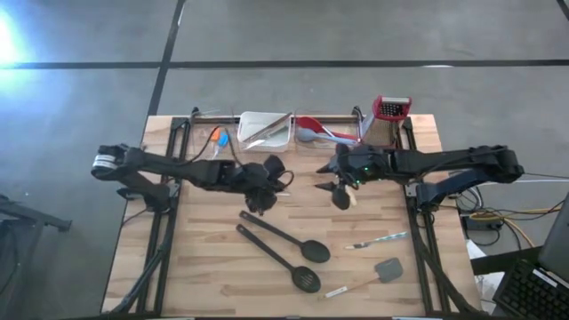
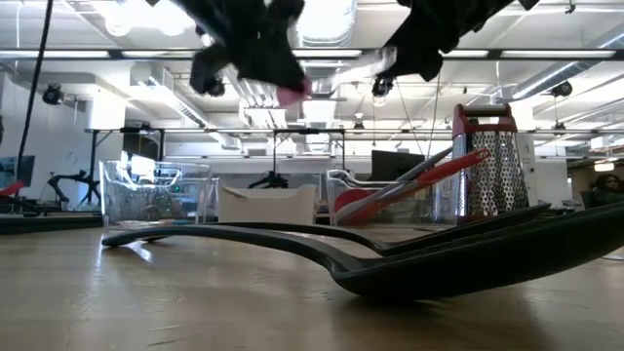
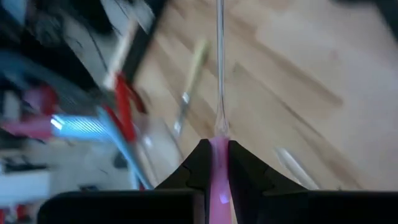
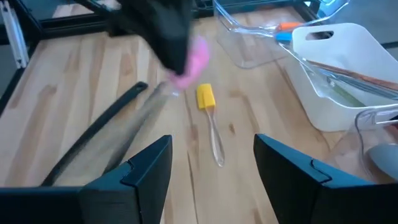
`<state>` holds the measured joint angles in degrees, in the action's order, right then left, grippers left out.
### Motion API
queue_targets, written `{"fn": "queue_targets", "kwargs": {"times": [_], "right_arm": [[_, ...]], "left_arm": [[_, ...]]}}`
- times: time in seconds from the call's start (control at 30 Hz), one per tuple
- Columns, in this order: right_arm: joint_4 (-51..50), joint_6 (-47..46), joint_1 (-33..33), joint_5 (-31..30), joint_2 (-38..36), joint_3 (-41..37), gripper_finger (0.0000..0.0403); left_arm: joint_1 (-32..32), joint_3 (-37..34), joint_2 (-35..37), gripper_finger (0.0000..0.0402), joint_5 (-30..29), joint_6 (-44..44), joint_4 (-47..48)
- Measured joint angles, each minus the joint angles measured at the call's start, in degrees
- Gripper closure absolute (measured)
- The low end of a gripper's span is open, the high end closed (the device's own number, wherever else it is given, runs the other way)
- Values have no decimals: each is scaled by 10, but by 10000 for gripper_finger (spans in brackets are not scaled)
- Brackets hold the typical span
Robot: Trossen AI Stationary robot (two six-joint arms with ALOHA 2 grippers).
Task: Pick & Place Kitchen Items
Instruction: Put the pink spatula into the left transparent bin
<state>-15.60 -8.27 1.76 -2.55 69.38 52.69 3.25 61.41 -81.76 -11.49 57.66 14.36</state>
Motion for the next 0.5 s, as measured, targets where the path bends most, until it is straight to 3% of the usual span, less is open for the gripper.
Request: {"fn": "queue_targets", "kwargs": {"times": [0.17,0.23,0.4,0.5], "right_arm": [[-1,-1,0,0,-1,0,184],[-11,-5,0,0,-8,0,184],[-11,-6,0,0,-20,0,184],[-8,-3,0,0,-21,0,184]], "left_arm": [[31,-7,36,367,-26,14,-12],[32,-8,49,367,-80,25,32],[26,-10,75,367,-288,73,187],[15,-10,89,367,-350,97,283]]}}
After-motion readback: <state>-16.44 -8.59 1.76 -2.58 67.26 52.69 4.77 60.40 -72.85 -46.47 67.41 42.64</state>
